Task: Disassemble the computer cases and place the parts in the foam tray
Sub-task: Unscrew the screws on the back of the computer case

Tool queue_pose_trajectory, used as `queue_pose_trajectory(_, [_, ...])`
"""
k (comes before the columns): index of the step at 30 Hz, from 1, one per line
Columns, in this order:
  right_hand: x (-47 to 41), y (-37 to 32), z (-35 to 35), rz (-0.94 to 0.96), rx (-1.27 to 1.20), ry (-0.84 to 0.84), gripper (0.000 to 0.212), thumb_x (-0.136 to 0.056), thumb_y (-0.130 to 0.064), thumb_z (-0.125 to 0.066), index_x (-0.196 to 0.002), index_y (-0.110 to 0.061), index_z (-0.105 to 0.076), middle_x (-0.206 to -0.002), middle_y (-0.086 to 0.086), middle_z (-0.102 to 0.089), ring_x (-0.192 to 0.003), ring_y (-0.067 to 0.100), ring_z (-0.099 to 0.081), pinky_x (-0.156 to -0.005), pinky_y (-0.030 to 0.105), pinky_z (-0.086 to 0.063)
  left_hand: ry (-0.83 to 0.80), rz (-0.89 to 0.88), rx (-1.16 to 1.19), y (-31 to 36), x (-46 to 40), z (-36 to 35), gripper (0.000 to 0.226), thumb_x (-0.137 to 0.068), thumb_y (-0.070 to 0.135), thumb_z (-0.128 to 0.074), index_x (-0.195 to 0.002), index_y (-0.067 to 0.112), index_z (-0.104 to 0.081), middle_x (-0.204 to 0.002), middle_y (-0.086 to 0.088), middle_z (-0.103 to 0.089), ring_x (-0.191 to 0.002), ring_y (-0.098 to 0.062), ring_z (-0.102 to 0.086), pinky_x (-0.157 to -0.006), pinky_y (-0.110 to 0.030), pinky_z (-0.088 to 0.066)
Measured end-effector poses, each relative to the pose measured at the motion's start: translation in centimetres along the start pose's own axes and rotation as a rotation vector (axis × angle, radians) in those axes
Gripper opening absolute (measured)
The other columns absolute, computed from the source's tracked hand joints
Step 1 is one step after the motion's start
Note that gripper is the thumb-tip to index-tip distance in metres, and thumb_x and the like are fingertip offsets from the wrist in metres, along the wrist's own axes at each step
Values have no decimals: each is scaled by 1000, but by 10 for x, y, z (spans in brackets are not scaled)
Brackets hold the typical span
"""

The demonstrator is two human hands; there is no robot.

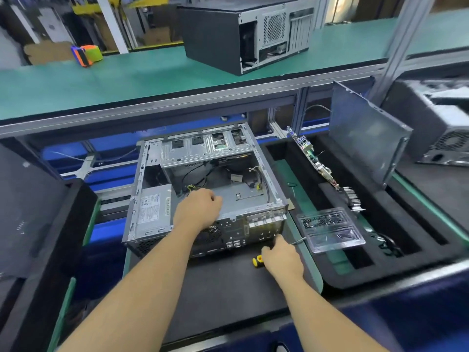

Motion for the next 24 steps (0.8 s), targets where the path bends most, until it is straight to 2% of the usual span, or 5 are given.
queue_pose_trajectory(5, [-1, -3, 22, 38, -384, 334, 5, -86, -19, -55, -88, -22, -57, -76, 6, -66, -79, 34, -62, -66, 38, -53, 19, -15, 26, -3, 2, 1, 31, -92, 32, -41, -72, 13, -56, -69, -2, -66, -67, -23, -63, -61, -29, -50])
queue_pose_trajectory(13, [9, -60, 96, 464, -612, 698, 50, -93, -14, -57, -137, -29, -39, -84, -8, -56, -72, 14, -55, -59, 26, -40, 143, -47, 103, -20, -9, 22, 19, -96, 31, -48, -85, 23, -61, -79, 5, -63, -73, -20, -58, -58, -28, -41])
queue_pose_trajectory(17, [12, -123, 93, 761, -407, 595, 24, -92, -13, -67, -117, -13, -66, -91, -8, -52, -84, 14, -52, -73, 29, -40, 158, -110, -216, -57, -25, 56, 26, -98, 36, -44, -94, 22, -66, -93, 2, -68, -88, -26, -60, -81, -38, -45])
queue_pose_trajectory(20, [18, -142, 56, 766, -286, 321, 19, -101, -33, -55, -115, -21, -60, -84, -7, -59, -78, 19, -56, -63, 33, -39, 132, -195, -273, -85, -22, 59, 35, -101, 36, -41, -98, 23, -74, -107, 5, -72, -99, -23, -62, -91, -38, -41])
queue_pose_trajectory(24, [16, -140, 26, 737, 7, 434, 31, -103, -49, -40, -122, -27, -52, -76, -3, -66, -63, 25, -58, -47, 32, -33, 6, -244, -296, -99, -14, 35, 43, -107, 46, -32, -128, 37, -69, -158, 15, -41, -147, -21, -30, -119, -46, -26])
Point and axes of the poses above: each hand's wrist, its own x-axis away from the middle knuckle, its own z-axis out of the back of the hand, y = z × x, the point moved 1 cm from there along -x, towards the middle knuckle
